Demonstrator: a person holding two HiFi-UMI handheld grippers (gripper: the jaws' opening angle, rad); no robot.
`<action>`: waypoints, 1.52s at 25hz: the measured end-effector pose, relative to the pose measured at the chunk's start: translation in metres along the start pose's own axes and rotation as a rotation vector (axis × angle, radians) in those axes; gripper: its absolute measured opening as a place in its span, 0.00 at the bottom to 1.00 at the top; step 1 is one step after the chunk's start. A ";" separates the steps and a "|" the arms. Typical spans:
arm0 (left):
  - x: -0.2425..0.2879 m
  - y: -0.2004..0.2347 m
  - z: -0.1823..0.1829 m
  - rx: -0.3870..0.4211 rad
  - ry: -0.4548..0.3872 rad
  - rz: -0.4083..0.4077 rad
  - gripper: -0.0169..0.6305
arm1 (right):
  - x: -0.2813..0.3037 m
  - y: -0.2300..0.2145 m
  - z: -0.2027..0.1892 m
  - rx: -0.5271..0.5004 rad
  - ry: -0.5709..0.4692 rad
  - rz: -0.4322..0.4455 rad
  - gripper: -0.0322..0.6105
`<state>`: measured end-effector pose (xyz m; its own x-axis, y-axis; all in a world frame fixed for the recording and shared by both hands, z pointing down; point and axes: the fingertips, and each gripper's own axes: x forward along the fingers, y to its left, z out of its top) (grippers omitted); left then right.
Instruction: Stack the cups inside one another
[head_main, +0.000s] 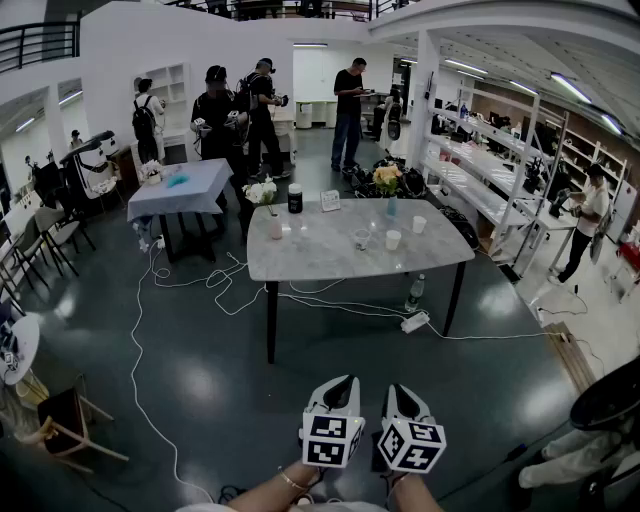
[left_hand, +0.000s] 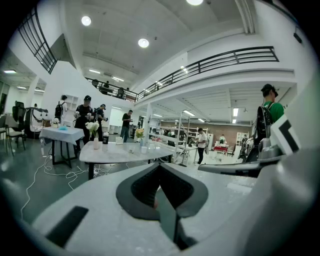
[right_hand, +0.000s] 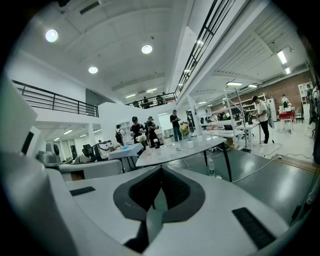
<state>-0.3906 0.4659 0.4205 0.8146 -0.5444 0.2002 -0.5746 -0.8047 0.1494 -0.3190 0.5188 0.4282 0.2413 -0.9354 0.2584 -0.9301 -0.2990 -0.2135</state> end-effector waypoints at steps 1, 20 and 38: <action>0.000 0.001 0.002 0.000 -0.001 0.002 0.02 | 0.000 0.000 0.001 -0.001 0.000 -0.001 0.06; 0.001 0.044 0.001 0.024 0.021 -0.010 0.02 | 0.024 0.011 -0.006 0.039 0.018 -0.054 0.06; 0.046 0.083 -0.006 0.043 0.050 -0.014 0.02 | 0.084 0.007 -0.014 0.085 0.041 -0.068 0.06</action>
<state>-0.4012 0.3749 0.4477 0.8172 -0.5212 0.2462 -0.5579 -0.8225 0.1106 -0.3090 0.4409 0.4618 0.2899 -0.9044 0.3131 -0.8845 -0.3781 -0.2732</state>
